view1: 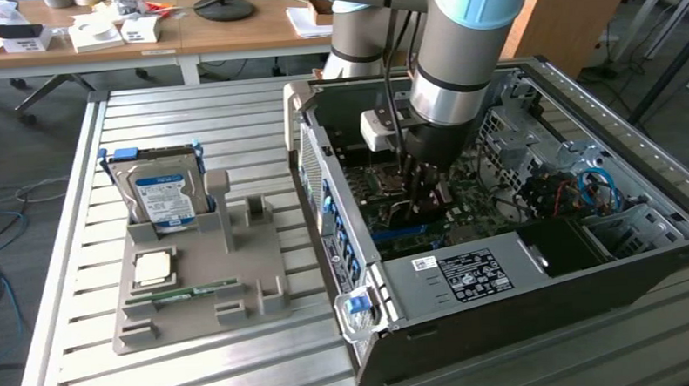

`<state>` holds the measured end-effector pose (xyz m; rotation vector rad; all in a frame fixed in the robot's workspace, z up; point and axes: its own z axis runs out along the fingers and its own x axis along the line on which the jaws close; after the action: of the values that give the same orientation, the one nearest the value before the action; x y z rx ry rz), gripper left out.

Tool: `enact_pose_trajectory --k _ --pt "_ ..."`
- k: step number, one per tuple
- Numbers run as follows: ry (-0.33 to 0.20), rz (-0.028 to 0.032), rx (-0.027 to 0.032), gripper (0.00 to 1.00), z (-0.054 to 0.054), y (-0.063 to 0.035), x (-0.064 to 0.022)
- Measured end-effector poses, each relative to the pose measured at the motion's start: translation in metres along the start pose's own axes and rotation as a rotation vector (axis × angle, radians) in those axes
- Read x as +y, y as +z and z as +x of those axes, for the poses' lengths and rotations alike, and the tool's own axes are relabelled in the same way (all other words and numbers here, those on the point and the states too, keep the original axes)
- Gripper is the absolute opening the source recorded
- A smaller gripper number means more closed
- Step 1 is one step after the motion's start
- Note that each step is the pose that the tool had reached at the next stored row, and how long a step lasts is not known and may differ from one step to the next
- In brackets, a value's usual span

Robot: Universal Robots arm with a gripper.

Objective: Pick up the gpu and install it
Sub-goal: 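Insert the gpu into the slot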

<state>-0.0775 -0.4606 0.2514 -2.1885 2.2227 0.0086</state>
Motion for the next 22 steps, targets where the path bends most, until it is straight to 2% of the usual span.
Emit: enact_pose_trajectory --k 22 --pt "0.000 0.0003 -0.0005 0.27 0.0000 0.0036 0.0000"
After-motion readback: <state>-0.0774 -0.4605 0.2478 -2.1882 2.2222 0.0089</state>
